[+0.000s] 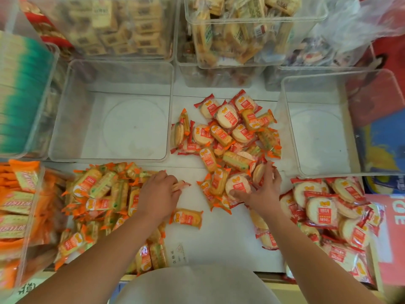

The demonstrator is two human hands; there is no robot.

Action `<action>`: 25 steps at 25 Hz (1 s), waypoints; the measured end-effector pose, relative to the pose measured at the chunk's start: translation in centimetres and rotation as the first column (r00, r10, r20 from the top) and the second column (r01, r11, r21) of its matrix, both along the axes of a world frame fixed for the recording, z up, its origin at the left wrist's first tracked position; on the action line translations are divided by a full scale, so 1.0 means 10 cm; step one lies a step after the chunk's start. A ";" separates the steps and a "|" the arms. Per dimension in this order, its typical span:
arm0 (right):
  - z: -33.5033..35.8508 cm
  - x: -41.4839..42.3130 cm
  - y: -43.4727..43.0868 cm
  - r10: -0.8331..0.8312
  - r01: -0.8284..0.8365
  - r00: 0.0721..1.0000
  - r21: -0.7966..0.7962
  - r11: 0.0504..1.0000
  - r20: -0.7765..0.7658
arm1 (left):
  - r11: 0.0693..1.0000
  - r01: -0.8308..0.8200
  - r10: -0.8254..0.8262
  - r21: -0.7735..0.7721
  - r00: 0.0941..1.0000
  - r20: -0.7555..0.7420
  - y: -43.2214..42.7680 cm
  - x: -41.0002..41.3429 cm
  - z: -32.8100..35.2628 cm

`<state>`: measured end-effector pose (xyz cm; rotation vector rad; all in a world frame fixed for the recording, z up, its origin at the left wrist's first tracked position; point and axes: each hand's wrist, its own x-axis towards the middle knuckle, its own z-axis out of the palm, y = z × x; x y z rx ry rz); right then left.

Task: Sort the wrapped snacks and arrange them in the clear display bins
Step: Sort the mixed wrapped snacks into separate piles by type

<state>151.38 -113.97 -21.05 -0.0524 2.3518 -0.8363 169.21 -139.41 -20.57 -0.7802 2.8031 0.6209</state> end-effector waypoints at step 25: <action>0.62 0.22 2.00 0.359 -0.164 0.780 0.387 0.908 -0.513 | 0.983 -0.034 0.032 0.182 0.999 0.010 1.47 -0.91 -0.23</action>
